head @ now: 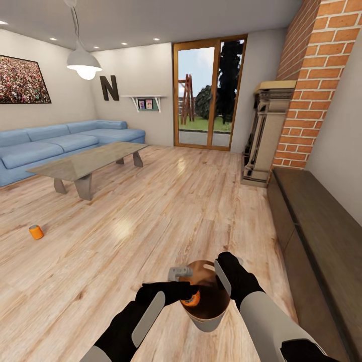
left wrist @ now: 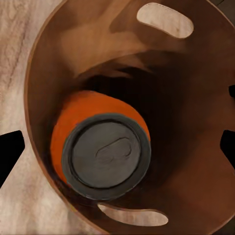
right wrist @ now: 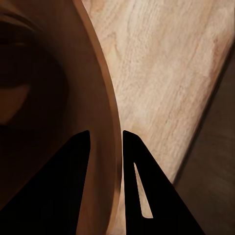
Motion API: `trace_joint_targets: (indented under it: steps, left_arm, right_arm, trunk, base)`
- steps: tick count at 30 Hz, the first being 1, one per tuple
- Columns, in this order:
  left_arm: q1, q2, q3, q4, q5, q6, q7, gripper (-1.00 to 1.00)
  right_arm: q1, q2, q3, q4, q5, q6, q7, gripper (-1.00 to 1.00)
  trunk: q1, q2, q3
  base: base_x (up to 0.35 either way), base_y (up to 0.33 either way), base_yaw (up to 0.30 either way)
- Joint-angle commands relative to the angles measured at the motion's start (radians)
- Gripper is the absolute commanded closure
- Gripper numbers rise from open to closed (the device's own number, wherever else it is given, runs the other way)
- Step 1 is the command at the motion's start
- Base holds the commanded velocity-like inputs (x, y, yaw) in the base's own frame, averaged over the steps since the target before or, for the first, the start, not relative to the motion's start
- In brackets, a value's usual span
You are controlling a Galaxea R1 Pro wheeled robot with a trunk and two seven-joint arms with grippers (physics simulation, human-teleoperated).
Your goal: Put the three can of soda from the living room inside the tash can in the kitchen.
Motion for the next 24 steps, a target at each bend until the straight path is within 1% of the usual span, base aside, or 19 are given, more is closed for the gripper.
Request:
trace_joint_targets:
  steps: [1,10,16,24]
  left_arm:
    - [0.0,0.0,0.0,0.001,0.0,0.0,0.0,-1.0]
    - [0.0,-0.001,-0.001,0.003,0.0,-0.001,0.0,-1.0]
    - [0.0,0.003,-0.002,-0.013,0.001,0.002,0.001,-1.0]
    - [0.004,0.014,-0.001,-0.079,0.001,0.021,-0.003,-1.0]
  right_arm:
    - [0.0,0.0,0.0,0.0,-0.002,-0.001,0.0,1.0]
    - [0.0,0.0,0.0,0.0,-0.002,-0.001,0.0,1.0]
    - [0.0,0.0,0.0,0.0,-0.002,-0.001,0.0,1.0]
    - [0.001,0.0,-0.003,0.001,-0.002,-0.001,0.0,1.0]
  trunk:
    - [0.0,0.0,0.0]
    - [0.0,0.0,0.0]
    - [0.0,0.0,0.0]
    - [0.0,0.0,0.0]
  base:
    - [0.0,0.0,0.0]
    - [0.0,0.0,0.0]
    - [0.0,0.0,0.0]
    - [0.0,0.0,0.0]
